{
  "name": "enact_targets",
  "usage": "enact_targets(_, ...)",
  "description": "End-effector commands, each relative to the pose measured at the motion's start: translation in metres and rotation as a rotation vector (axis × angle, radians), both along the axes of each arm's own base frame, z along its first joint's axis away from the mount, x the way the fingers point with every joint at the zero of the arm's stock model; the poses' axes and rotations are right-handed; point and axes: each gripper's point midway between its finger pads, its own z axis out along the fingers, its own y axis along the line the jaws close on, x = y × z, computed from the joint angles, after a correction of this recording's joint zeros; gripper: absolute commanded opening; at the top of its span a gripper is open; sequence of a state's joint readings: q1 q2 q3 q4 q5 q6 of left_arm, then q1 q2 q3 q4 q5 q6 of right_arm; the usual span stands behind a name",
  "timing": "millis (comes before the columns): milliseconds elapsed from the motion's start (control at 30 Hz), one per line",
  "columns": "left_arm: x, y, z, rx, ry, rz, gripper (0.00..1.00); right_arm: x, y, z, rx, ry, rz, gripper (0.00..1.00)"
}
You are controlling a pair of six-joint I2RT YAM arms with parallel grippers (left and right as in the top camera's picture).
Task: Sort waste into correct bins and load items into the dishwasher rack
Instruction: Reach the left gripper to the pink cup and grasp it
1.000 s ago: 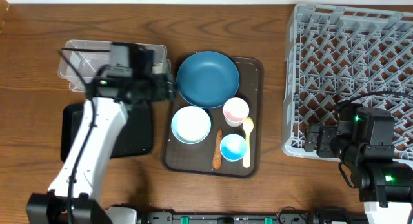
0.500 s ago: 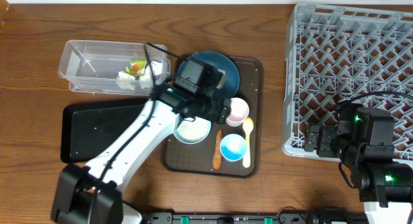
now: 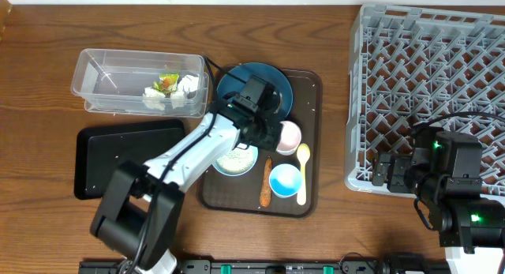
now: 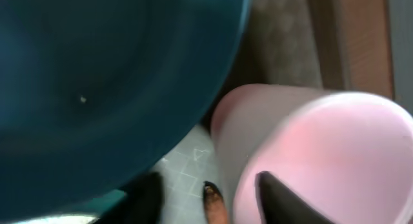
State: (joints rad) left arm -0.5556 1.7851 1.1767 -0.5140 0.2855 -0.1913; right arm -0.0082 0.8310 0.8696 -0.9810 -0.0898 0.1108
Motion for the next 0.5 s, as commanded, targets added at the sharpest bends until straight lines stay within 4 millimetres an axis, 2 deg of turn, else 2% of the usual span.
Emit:
enact_targets(0, 0.004, -0.004, -0.001, -0.011, 0.016, 0.041, 0.33, 0.001, 0.003, 0.007, 0.004, -0.017, 0.011, 0.99)
enact_targets(33, 0.004, -0.004, -0.001, -0.012, 0.016, 0.043, 0.26, 0.001, 0.003, 0.007, 0.004, -0.017, 0.011, 0.99)
enact_targets(133, 0.006, -0.005, 0.001, -0.018, 0.008, 0.044, 0.15, 0.001, 0.003, 0.007, 0.004, -0.017, 0.011, 0.99)
enact_targets(233, 0.005, -0.005, 0.006, -0.024, 0.001, 0.044, 0.06, 0.001, 0.003, 0.007, 0.004, -0.017, 0.011, 0.99)
enact_targets(333, 0.005, -0.005, 0.020, -0.042, -0.019, 0.045, 0.06, 0.001, 0.003, 0.007, 0.004, -0.014, 0.011, 0.99)
enact_targets(467, 0.008, -0.004, 0.057, -0.123, -0.070, 0.079, 0.06, -0.005, 0.000, 0.002, -0.007, 0.017, 0.001, 0.97)
